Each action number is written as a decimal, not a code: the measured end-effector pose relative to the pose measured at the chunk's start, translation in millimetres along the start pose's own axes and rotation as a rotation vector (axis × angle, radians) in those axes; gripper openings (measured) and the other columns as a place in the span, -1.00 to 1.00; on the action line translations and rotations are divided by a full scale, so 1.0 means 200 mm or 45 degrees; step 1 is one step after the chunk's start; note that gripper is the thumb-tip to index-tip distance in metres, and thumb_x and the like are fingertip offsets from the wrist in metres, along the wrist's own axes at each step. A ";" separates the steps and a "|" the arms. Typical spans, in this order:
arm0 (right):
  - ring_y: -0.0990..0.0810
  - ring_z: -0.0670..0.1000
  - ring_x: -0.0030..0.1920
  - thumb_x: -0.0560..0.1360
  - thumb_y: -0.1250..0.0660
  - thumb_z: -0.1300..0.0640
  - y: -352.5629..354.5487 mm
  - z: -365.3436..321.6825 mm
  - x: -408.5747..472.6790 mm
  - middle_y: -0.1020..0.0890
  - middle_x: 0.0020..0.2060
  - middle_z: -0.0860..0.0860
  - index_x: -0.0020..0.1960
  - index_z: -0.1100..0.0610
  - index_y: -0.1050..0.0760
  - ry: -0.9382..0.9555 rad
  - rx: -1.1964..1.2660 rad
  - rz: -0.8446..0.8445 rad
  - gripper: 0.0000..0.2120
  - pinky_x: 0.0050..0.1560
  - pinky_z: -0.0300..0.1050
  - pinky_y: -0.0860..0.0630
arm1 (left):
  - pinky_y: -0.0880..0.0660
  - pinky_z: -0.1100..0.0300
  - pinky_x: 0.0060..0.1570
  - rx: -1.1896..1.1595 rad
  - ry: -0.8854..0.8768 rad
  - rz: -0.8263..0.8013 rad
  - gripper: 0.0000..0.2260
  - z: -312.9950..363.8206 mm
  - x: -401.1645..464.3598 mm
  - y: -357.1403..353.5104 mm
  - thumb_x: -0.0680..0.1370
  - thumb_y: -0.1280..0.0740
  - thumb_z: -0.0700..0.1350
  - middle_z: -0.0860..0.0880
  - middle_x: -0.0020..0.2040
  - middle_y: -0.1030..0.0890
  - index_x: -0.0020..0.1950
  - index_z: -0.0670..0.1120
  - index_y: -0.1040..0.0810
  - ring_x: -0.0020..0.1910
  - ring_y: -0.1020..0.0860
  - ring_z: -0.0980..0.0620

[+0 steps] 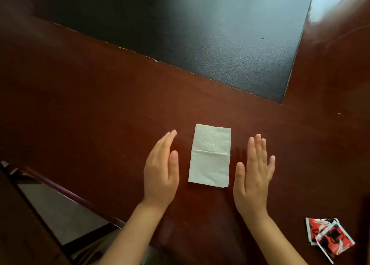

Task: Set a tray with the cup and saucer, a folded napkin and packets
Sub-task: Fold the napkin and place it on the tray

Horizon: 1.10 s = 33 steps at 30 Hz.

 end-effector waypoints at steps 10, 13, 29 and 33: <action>0.15 0.00 0.50 0.56 0.13 -0.13 -0.18 0.03 0.08 0.02 0.49 -0.02 0.49 0.04 0.14 0.260 -0.696 -0.495 -0.45 0.39 0.25 0.33 | 0.08 -0.25 0.39 0.870 -0.359 -0.577 -0.48 -0.04 0.10 -0.34 0.58 0.09 0.09 -0.02 0.52 0.04 0.51 -0.05 0.06 0.51 0.02 0.01; 0.14 0.01 0.50 0.55 0.17 -0.16 -0.20 0.05 0.08 0.04 0.49 -0.03 0.49 0.02 0.15 0.262 -0.755 -0.526 -0.43 0.38 0.26 0.36 | 0.16 -0.25 0.40 0.887 -0.333 -0.634 -0.45 -0.10 0.09 -0.37 0.56 0.13 0.15 0.00 0.53 0.10 0.52 -0.01 0.07 0.50 0.14 0.06; 0.10 0.04 0.50 0.55 0.20 -0.17 -0.20 0.06 0.08 0.02 0.50 -0.02 0.49 0.04 0.14 0.262 -0.775 -0.542 -0.42 0.38 0.30 0.32 | 0.12 -0.34 0.36 0.848 -0.466 -0.771 -0.46 -0.13 -0.14 -0.22 0.57 0.01 0.19 0.00 0.54 -0.05 0.52 0.07 -0.01 0.51 -0.01 -0.05; 0.10 0.04 0.51 0.54 0.06 -0.16 -0.15 0.04 0.08 -0.04 0.50 0.01 0.50 0.03 0.03 0.346 -0.643 -0.481 -0.42 0.39 0.30 0.28 | 0.13 -0.28 0.36 0.791 -0.531 -0.823 -0.43 -0.13 -0.22 -0.15 0.56 -0.03 0.23 0.01 0.54 -0.11 0.52 0.03 -0.08 0.52 -0.03 -0.01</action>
Point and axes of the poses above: each hand's wrist, its own x-axis towards the middle knuckle, its own y-axis out of the back of the hand, z = x × y, the point moved 5 cm from there along x, towards the middle knuckle
